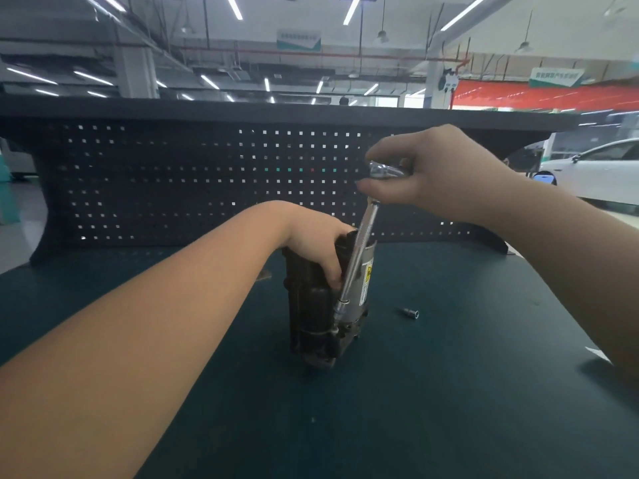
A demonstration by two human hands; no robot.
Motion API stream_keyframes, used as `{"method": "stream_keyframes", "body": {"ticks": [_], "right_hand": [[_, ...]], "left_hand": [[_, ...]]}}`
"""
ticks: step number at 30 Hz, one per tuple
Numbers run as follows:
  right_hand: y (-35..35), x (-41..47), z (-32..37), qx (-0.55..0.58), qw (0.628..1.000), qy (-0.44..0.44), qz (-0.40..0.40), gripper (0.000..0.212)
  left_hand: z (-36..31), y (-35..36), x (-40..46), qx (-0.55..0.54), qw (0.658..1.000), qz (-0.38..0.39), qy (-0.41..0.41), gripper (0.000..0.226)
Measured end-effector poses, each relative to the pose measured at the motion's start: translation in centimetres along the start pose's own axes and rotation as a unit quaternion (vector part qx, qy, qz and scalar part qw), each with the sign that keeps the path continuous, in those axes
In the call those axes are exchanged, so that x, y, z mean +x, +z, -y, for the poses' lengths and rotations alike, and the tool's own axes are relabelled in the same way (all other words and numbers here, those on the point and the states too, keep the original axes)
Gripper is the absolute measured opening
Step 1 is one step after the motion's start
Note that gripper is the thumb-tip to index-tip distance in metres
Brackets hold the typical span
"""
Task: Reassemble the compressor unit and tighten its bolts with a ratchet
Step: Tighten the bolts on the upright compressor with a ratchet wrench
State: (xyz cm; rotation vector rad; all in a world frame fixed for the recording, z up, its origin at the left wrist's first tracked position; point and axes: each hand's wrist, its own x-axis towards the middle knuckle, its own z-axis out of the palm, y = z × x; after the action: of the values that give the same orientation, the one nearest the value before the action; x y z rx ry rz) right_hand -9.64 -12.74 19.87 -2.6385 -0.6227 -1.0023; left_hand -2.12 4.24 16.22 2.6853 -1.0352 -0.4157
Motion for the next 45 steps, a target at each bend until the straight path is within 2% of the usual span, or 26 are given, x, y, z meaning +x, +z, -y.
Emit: {"method": "stream_keyframes", "body": {"ticks": [6,9,11,14,17,22,26,31,35,41,45], "right_hand": [[-0.1,2.1,1.9,-0.066,0.993,-0.027,0.097,0.061],[0.3,2.4,2.6,-0.095,0.989,-0.018,0.112,0.055],[0.5,2.3,2.8,-0.107,0.988,-0.009,0.112,0.052],[0.7,1.7,2.8,-0.124,0.987,-0.003,0.098,0.054],[0.7,1.2,2.7,-0.164,0.984,0.011,0.070,0.053],[1.2,-0.1,2.2,-0.171,0.984,0.053,-0.001,0.053],[1.1,-1.3,2.2,-0.133,0.983,0.110,-0.055,0.043],[0.6,-2.0,1.9,-0.104,0.981,0.154,-0.061,0.039],[0.8,-1.6,2.4,-0.106,0.979,0.160,-0.072,0.037],[1.4,0.1,3.2,-0.088,0.980,0.173,-0.034,0.037],[3.6,-1.6,2.8,-0.049,0.985,0.163,-0.020,0.037]], "left_hand": [[1.4,1.9,-0.4,0.004,0.987,-0.155,0.031,0.021],[1.7,3.3,-0.6,0.024,0.971,-0.234,0.030,0.019],[1.5,3.7,-0.7,0.037,0.967,-0.249,0.027,0.011],[1.0,2.9,-1.0,0.085,0.981,-0.174,0.022,0.008],[0.3,1.8,-1.0,0.122,0.988,-0.095,0.013,0.017],[0.3,2.2,-0.6,0.168,0.976,-0.138,0.004,0.037],[0.1,1.9,-0.3,0.180,0.978,-0.105,0.004,0.031],[-1.0,1.5,0.1,0.179,0.981,-0.070,-0.004,0.028],[-0.8,1.4,-0.2,0.125,0.990,-0.068,0.024,0.014],[-0.4,0.9,-0.7,0.059,0.998,-0.027,0.009,0.034],[-0.9,1.3,-0.6,0.112,0.992,-0.019,-0.051,0.090]]}}
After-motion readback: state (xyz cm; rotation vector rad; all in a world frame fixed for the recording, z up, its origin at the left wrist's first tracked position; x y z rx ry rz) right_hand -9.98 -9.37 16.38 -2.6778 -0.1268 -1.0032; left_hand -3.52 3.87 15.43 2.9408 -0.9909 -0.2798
